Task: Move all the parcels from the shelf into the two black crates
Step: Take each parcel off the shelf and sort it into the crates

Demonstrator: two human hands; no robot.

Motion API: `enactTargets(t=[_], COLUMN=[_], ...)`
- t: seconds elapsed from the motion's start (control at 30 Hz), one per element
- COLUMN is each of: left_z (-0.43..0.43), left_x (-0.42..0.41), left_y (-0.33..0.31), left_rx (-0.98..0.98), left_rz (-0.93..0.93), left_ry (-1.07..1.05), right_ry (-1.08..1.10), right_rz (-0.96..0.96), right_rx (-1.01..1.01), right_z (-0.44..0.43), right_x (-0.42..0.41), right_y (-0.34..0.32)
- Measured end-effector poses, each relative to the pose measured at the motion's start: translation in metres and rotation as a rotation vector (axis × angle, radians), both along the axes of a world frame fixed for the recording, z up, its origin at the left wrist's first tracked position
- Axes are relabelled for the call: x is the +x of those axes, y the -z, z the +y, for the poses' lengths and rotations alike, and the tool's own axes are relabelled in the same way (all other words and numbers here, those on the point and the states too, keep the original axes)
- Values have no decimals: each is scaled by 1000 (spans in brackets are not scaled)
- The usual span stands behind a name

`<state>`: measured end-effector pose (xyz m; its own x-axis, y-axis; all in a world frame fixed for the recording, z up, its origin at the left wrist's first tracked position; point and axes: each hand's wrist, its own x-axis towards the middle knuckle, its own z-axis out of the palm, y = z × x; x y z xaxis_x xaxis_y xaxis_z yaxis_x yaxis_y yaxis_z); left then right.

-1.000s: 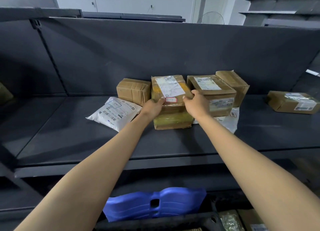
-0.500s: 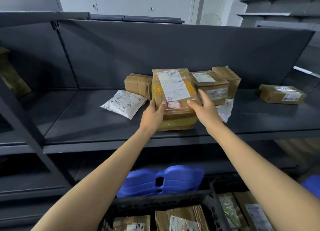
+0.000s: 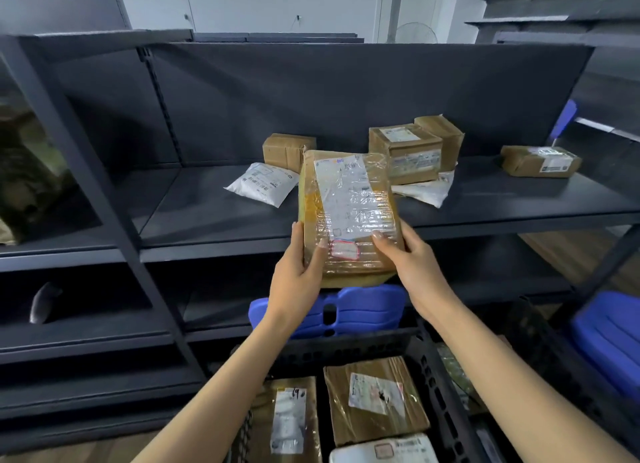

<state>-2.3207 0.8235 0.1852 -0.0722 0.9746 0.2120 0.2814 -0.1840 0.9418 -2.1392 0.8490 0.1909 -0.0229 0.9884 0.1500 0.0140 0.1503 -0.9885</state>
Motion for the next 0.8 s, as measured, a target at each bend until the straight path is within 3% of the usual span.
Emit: enactTargets(t=[0.33, 0.47, 0.63, 0.8], left_z=[-91, -116, -133, -150], left_x=[34, 45, 43, 39], left_y=[12, 13, 11, 20], left_rx=[-18, -121, -188, -122], left_rz=[-115, -148, -186, -259], left_ry=[-72, -147, -60, -149], right_ry=[-29, -34, -74, -101], right_rz=[129, 122, 109, 14], right_rx=[22, 29, 59, 112], right_z=[-85, -113, -143, -161], right_x=[21, 31, 35, 25], right_y=[29, 34, 38, 37])
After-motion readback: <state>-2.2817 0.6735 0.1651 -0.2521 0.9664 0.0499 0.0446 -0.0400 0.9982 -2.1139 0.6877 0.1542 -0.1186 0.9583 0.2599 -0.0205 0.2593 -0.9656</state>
